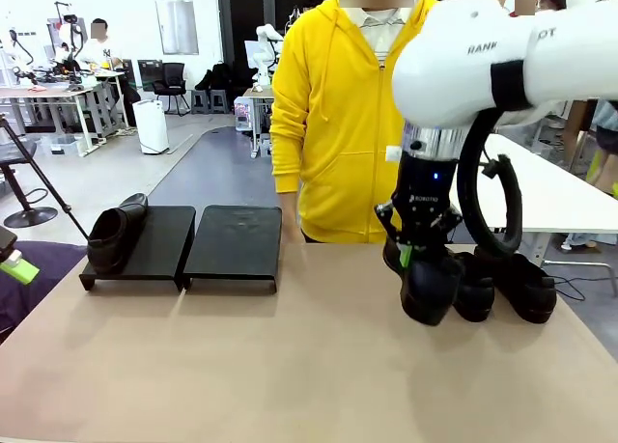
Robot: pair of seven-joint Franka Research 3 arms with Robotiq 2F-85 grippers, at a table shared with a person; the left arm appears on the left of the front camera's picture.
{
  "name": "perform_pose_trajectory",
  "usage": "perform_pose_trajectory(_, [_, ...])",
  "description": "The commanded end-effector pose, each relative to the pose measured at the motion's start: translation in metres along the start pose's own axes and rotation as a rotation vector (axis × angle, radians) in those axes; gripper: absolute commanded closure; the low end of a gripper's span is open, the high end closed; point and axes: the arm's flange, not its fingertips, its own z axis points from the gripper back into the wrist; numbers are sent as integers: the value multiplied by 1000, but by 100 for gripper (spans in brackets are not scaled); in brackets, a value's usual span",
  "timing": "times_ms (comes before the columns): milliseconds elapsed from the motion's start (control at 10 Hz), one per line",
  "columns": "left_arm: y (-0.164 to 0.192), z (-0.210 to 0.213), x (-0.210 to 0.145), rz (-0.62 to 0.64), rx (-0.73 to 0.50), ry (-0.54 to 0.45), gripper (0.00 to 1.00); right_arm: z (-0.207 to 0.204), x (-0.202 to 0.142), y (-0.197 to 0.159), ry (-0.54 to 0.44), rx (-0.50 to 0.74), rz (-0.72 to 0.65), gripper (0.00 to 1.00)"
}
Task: Organize the shoes by placing them on the stand.
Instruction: Pick up one Shoe and place it in the middle of the table.
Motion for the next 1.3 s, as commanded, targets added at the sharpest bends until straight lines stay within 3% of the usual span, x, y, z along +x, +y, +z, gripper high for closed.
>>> perform_pose_trajectory(0, [2, 2, 0, -13, -5, -3, 0, -8, 11, -1, 29, -10, 23, 100])
perform_pose_trajectory(500, [2, 2, 0, -13, -5, -3, 0, -10, -1, 0, 20, -10, 0, 100])
perform_pose_trajectory(900, [2, 2, 0, -13, -5, -3, 0, -29, -72, 123, -203, -238, -60, 100])
perform_pose_trajectory(1200, [2, 2, 0, -13, -5, -3, 0, -72, -70, 196, -232, -213, -12, 100])
